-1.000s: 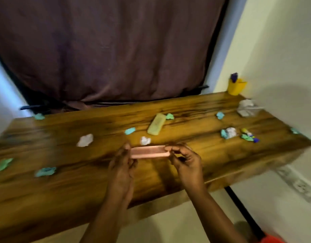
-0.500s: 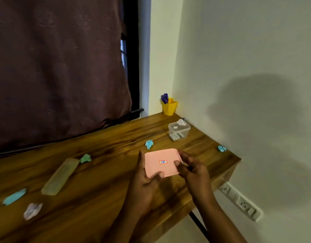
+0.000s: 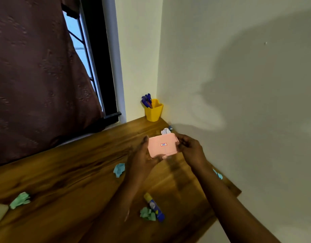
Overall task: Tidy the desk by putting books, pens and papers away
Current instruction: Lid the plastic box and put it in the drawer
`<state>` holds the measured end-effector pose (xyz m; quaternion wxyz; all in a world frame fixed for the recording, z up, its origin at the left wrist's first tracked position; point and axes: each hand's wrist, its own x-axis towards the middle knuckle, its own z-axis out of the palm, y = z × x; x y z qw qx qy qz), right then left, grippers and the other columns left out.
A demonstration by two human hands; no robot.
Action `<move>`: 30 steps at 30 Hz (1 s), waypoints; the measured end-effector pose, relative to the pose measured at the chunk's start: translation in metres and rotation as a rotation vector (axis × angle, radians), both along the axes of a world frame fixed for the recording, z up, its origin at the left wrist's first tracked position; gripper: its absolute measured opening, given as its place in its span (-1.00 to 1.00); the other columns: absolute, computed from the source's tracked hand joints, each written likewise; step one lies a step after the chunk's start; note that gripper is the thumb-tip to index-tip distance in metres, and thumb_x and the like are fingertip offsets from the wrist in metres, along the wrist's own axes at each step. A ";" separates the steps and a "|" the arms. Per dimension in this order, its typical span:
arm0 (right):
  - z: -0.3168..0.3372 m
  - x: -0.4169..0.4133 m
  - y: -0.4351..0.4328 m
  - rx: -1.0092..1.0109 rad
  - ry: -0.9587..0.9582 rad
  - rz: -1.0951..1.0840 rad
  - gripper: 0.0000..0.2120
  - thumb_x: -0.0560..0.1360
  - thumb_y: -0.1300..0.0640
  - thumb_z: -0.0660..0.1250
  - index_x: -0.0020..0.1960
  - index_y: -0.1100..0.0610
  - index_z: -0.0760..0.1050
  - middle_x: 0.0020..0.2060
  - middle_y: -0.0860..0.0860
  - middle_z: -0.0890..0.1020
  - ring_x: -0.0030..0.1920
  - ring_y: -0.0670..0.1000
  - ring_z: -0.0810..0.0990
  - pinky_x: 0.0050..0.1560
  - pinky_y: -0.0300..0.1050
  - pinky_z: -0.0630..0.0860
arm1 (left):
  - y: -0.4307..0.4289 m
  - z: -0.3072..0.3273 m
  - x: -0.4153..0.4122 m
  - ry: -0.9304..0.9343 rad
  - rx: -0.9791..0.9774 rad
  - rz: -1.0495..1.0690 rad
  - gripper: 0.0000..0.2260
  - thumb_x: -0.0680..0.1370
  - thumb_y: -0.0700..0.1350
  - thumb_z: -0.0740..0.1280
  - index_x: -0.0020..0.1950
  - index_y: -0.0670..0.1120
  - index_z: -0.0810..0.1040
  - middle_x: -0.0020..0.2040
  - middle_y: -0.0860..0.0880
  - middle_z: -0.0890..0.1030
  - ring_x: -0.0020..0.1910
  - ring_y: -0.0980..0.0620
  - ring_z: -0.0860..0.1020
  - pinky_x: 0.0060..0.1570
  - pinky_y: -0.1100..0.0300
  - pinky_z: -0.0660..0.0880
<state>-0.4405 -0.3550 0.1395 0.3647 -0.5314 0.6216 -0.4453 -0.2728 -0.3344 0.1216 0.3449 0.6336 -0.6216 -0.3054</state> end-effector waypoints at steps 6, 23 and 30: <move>-0.039 -0.006 -0.042 0.045 0.116 0.021 -0.64 0.56 0.24 0.23 0.35 0.11 0.43 0.28 0.05 0.53 0.24 0.01 0.51 0.11 -0.25 0.42 | -0.040 -0.015 -0.021 -0.137 0.096 0.050 -0.15 0.40 0.19 0.43 0.54 -0.04 0.09 0.48 -0.09 0.30 0.40 -0.11 0.34 0.31 0.03 0.33; -0.065 -0.015 -0.078 -0.024 0.214 0.190 -0.62 0.56 0.16 0.26 0.37 0.08 0.38 0.28 0.04 0.51 0.22 0.00 0.50 0.13 -0.17 0.50 | -0.054 -0.050 -0.033 0.208 0.073 0.186 -0.22 0.43 -0.04 0.46 0.54 0.01 0.12 0.49 -0.03 0.26 0.25 0.14 0.30 0.12 0.22 0.38; -0.038 -0.026 -0.097 -0.159 0.261 0.233 -0.67 0.56 0.02 0.22 0.30 0.04 0.40 0.27 0.03 0.48 0.28 0.06 0.47 0.27 0.00 0.44 | -0.057 -0.034 -0.026 0.130 0.020 0.215 -0.19 0.41 0.30 0.23 0.54 0.11 -0.07 0.57 0.04 -0.04 0.51 -0.06 0.14 0.41 -0.12 0.25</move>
